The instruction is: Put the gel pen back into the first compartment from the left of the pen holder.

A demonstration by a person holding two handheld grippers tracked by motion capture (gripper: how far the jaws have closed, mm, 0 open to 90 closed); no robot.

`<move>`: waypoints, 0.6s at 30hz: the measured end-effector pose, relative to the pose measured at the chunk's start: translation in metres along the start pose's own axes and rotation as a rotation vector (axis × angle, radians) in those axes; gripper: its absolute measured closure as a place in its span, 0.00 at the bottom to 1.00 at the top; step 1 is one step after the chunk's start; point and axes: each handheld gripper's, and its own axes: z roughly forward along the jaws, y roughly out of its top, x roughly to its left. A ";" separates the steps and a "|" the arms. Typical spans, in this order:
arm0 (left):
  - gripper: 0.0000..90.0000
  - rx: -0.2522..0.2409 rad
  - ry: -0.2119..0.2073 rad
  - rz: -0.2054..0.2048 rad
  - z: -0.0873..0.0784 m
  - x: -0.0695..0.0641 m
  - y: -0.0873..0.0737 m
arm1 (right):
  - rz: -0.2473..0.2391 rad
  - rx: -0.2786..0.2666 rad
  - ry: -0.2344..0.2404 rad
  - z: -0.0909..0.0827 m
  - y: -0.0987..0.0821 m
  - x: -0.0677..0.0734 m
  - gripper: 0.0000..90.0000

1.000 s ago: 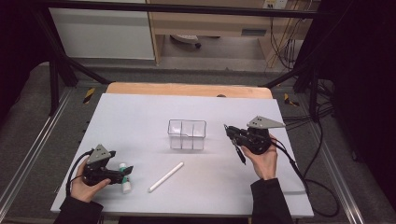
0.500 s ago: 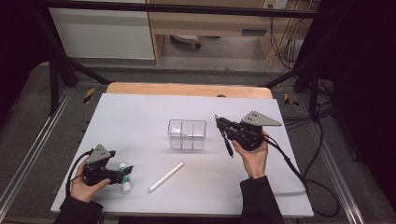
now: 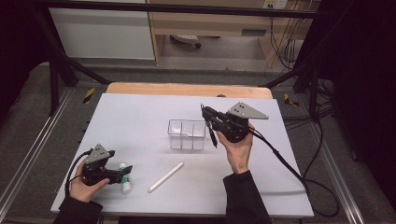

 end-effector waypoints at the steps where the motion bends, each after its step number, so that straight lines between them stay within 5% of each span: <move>1: 0.06 0.000 0.000 0.000 0.000 0.000 0.000 | 0.003 -0.007 -0.001 0.002 0.001 0.001 0.89; 18: 0.06 -0.001 0.001 0.001 -0.001 0.001 0.000 | 0.023 -0.056 0.000 0.047 0.015 0.009 0.89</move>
